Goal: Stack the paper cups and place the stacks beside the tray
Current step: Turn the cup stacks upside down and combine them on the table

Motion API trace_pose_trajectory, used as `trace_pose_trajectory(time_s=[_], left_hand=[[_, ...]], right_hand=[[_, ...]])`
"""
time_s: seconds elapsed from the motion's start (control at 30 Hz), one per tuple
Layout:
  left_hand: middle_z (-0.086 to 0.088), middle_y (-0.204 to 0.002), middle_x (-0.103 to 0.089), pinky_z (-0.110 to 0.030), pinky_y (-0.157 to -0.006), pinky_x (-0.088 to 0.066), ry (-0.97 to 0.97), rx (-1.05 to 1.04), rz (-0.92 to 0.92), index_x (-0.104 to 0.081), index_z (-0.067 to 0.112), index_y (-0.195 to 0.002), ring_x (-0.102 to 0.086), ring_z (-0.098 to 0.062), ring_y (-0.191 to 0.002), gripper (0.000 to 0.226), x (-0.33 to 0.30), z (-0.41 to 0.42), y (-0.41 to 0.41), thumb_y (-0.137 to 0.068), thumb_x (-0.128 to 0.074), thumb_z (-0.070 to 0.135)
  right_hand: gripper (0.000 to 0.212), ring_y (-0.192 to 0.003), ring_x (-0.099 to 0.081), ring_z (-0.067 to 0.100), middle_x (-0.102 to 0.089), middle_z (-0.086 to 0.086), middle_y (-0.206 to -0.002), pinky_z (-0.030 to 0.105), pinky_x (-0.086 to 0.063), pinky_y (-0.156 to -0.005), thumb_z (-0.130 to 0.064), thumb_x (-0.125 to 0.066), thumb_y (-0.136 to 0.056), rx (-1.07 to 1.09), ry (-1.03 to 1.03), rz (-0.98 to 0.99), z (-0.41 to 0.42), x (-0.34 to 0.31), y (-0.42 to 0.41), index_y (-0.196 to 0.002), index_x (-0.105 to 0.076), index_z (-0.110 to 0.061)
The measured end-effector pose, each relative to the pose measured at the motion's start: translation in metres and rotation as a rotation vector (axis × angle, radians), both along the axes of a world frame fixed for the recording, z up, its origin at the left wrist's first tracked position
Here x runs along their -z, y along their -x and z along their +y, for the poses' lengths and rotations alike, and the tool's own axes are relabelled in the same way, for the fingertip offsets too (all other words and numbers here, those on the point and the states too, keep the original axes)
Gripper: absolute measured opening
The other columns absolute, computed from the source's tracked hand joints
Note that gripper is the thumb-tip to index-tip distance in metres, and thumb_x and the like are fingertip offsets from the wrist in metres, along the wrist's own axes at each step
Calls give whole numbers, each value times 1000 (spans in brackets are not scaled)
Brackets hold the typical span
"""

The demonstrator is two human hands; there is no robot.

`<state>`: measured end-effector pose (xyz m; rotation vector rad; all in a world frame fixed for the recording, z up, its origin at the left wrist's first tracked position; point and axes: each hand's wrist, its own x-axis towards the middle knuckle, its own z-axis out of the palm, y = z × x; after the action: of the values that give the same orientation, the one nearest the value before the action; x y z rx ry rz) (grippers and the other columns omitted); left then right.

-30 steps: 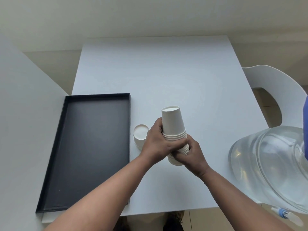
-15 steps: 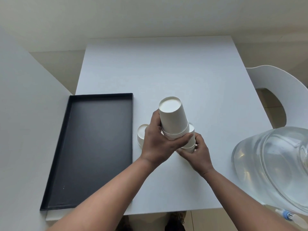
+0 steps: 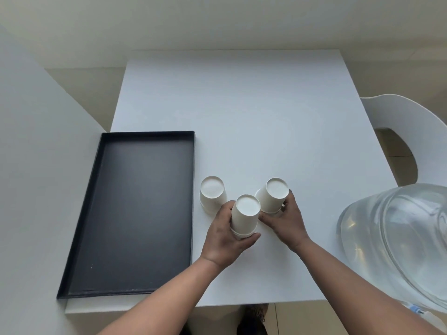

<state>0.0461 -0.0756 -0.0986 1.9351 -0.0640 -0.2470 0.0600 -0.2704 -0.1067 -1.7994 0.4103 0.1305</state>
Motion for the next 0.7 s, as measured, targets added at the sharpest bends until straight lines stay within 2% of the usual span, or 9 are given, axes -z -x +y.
trace_pose_trajectory(time_s=[0.1,0.17,0.27,0.37,0.5,0.7], left_hand=[[23,-127,-59,-30,-92,-54,-42,11,17,-42,54,-126,-58,-4,-118,78,8,-1,2,-70,-94,40],[22,-127,-59,-31,-92,-54,-61,6,20,-42,53,-126,-58,-3,-117,78,13,-1,2,-70,-94,40],[18,-127,-59,-31,-90,-54,-88,5,28,-43,47,-126,-58,-6,-114,76,18,-1,3,-71,-93,38],[15,-128,-58,-30,-90,-51,-110,9,39,-42,42,-128,-56,-7,-112,75,23,1,4,-73,-93,35],[13,-127,-56,-37,-92,-53,-144,24,48,-46,31,-131,-56,-14,-113,73,30,4,4,-74,-92,33],[12,-124,-56,-44,-95,-52,-177,38,84,-45,30,-128,-56,-18,-113,74,36,8,3,-72,-93,27]], right_hand=[[73,-108,-59,-11,-63,-32,-117,29,-50,-88,-56,-91,-61,-17,1,-11,1,-4,0,-119,-47,-61],[70,-112,-55,-14,-60,-35,-121,22,-45,-88,-60,-87,-63,-28,6,-45,2,-12,-1,-119,-45,-65],[66,-118,-54,-7,-59,-33,-126,15,-44,-89,-58,-83,-67,-34,5,-106,3,-23,-2,-121,-45,-65],[62,-112,-57,0,-60,-27,-123,9,-44,-87,-51,-81,-73,-35,-15,-170,5,-28,-1,-124,-46,-56],[62,-107,-58,1,-60,-23,-121,11,-45,-85,-47,-79,-75,-62,-40,-174,7,-23,1,-126,-45,-49],[64,-112,-59,4,-61,-25,-120,13,-47,-88,-43,-81,-77,-30,-54,-220,8,-22,1,-129,-44,-45]])
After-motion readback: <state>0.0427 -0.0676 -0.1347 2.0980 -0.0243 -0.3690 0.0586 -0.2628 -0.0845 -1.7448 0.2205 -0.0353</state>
